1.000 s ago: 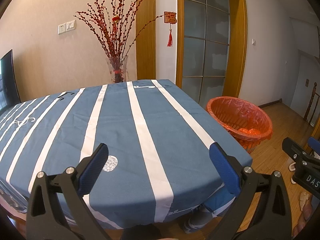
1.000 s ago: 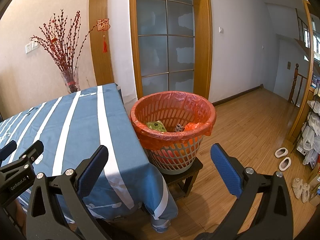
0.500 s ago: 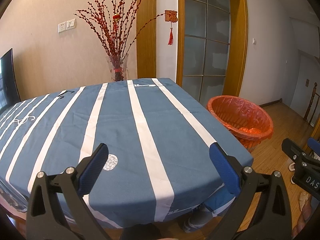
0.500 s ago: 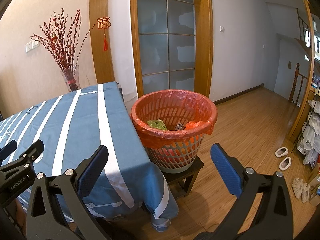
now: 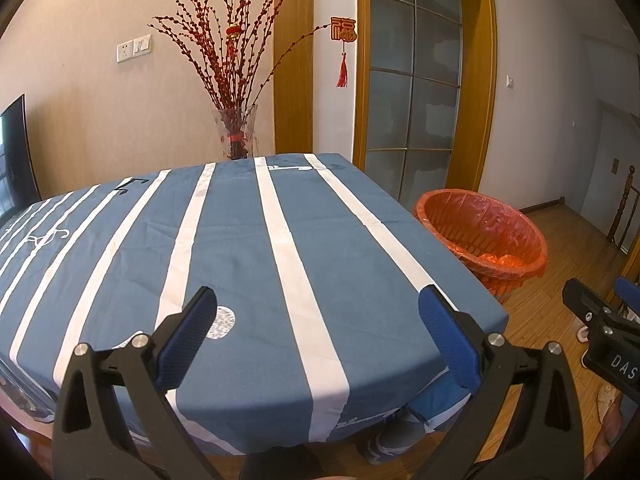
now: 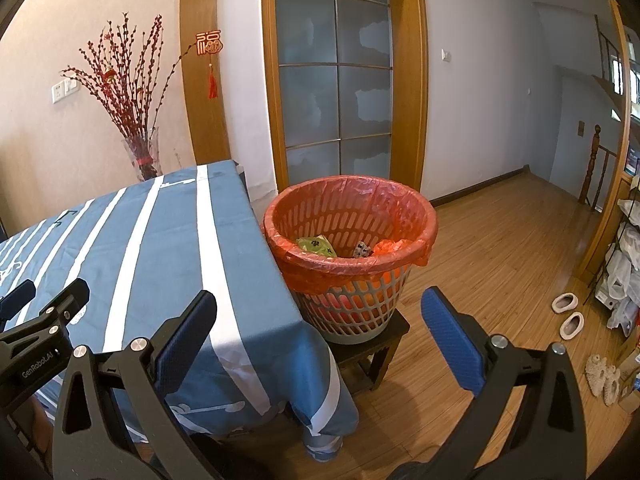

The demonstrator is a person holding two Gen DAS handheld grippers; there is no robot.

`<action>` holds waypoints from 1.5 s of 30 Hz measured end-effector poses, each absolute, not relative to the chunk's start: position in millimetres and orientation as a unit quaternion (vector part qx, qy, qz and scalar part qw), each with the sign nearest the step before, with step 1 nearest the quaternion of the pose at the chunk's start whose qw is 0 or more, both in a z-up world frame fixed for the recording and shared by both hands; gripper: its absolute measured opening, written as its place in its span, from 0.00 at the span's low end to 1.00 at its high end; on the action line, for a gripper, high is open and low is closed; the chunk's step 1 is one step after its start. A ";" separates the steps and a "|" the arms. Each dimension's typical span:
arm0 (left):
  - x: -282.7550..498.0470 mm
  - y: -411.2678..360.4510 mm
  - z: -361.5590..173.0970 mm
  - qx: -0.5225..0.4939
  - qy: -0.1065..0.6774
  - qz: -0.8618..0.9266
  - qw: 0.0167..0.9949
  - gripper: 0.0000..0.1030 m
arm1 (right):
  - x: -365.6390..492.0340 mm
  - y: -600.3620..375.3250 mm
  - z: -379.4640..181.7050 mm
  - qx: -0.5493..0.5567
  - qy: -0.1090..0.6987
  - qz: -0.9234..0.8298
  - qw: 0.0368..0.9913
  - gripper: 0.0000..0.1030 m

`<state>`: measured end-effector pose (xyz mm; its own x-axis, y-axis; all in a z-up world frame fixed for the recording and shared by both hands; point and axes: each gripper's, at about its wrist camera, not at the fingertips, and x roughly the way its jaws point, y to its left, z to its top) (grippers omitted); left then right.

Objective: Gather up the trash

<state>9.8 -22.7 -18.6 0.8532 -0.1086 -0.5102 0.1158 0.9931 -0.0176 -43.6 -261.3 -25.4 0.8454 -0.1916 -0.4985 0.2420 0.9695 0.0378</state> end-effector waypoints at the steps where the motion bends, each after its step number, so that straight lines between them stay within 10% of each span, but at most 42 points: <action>1: 9.3 -22.9 -19.0 0.007 0.265 -0.058 0.962 0.96 | -43.6 -261.7 -25.5 0.050 0.254 -0.113 0.959 0.98; 45: 12.1 -21.6 -19.8 0.011 0.271 -0.047 0.961 0.96 | -42.5 -260.3 -29.9 0.053 0.264 -0.106 0.957 0.98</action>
